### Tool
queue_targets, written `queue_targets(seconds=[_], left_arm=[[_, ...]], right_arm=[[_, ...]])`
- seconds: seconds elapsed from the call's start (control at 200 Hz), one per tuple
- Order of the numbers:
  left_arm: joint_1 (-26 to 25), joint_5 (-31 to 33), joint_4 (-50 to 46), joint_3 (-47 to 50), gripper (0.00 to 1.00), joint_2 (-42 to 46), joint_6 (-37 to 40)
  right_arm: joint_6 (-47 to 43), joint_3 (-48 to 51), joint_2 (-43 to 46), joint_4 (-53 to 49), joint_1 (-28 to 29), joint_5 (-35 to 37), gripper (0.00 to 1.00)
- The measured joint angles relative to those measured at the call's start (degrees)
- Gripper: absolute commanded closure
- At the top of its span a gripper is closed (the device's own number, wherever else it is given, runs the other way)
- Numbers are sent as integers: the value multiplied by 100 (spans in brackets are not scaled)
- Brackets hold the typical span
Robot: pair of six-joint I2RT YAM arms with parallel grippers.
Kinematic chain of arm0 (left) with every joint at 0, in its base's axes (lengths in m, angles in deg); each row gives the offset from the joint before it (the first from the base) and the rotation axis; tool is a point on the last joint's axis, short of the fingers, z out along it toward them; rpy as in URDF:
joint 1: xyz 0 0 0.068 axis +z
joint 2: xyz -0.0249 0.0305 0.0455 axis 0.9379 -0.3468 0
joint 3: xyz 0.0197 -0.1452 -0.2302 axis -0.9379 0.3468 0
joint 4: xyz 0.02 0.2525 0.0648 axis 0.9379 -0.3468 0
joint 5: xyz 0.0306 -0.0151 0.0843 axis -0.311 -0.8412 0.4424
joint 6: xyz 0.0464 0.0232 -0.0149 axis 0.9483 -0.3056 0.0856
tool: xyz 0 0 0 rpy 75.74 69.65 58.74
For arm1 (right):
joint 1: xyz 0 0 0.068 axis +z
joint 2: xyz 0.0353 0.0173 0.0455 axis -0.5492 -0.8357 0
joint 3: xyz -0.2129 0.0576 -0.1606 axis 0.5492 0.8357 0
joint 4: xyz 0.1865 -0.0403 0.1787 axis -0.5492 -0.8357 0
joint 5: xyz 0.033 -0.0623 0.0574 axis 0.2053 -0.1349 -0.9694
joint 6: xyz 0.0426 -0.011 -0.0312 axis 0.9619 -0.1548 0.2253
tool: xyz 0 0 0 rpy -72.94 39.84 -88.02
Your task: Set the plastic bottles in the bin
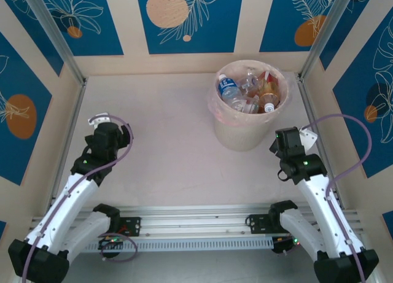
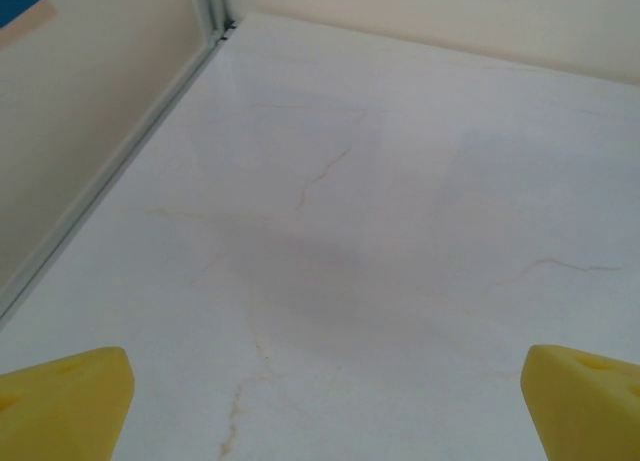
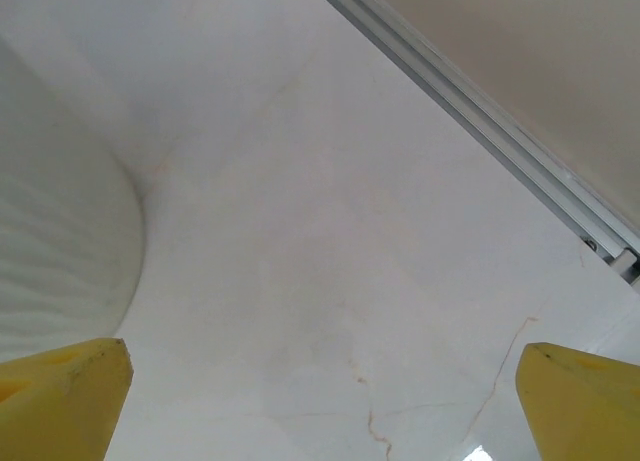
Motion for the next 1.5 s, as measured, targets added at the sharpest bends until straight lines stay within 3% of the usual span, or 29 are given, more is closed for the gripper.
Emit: queue_targets(seconds=[0.315, 0.785, 1.21, 1.5], left_arm=[[310, 164, 2120, 1270, 0, 42, 802], [914, -839, 4704, 2085, 0, -951, 1576], [1091, -1300, 5978, 2087, 0, -2441, 1976], [1161, -1569, 6061, 2059, 1, -2533, 2131]], right_arm=[[-793, 1443, 118, 2398, -522, -11, 1], [-2540, 2859, -328, 6330, -1058, -1357, 1], [-2693, 2999, -1545, 8089, -1259, -2120, 1], [-2664, 2999, -2382, 8915, -1259, -2396, 1]])
